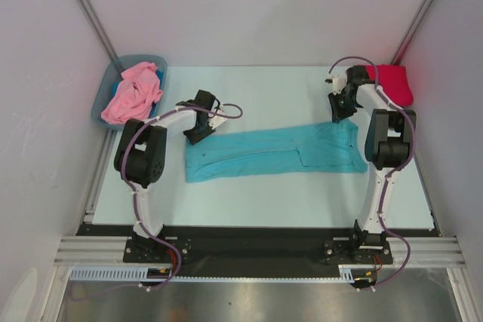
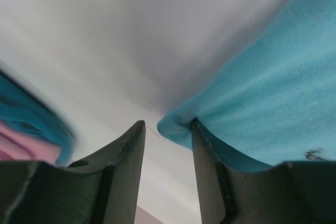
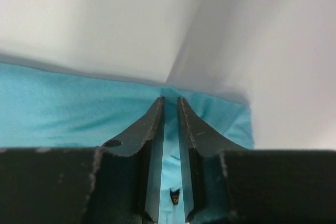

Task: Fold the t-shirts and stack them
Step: Fold the tshirt

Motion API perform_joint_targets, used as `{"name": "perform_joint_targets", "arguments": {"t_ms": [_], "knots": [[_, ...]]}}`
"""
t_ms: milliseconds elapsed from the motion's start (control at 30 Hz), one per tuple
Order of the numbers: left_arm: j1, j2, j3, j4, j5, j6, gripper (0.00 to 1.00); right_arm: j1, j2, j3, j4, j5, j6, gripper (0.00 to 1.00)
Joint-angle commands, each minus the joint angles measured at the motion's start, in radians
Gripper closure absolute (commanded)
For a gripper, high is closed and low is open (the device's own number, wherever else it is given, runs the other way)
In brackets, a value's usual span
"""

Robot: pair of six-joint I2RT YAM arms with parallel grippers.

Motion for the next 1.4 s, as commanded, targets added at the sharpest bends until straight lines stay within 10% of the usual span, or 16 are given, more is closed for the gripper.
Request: {"name": "perform_joint_targets", "arguments": {"t_ms": [0,100,167,267,600,733,1367], "knots": [[0.028,-0.052,-0.007,-0.020,-0.058,0.010,0.53,0.011,-0.125,0.030,0.010,0.037,0.007,0.78],[0.031,-0.065,-0.007,-0.013,-0.066,0.012,0.44,0.023,-0.177,0.050,0.001,0.039,0.010,0.74],[0.036,-0.080,-0.010,-0.003,-0.066,0.009,0.16,0.031,-0.214,0.048,-0.001,0.045,0.010,0.72],[0.042,-0.094,-0.009,0.001,-0.060,0.003,0.01,0.042,-0.250,0.032,-0.004,0.065,0.007,0.70],[0.045,-0.266,0.014,0.092,-0.117,-0.020,0.00,0.066,-0.418,-0.192,-0.073,0.157,-0.074,0.69],[0.044,-0.277,0.071,0.092,-0.097,-0.033,0.00,0.054,-0.428,-0.275,-0.117,0.128,-0.111,1.00],[0.042,-0.283,0.100,0.109,-0.131,-0.057,0.00,-0.020,-0.282,-0.280,-0.015,0.025,-0.001,1.00]]}}
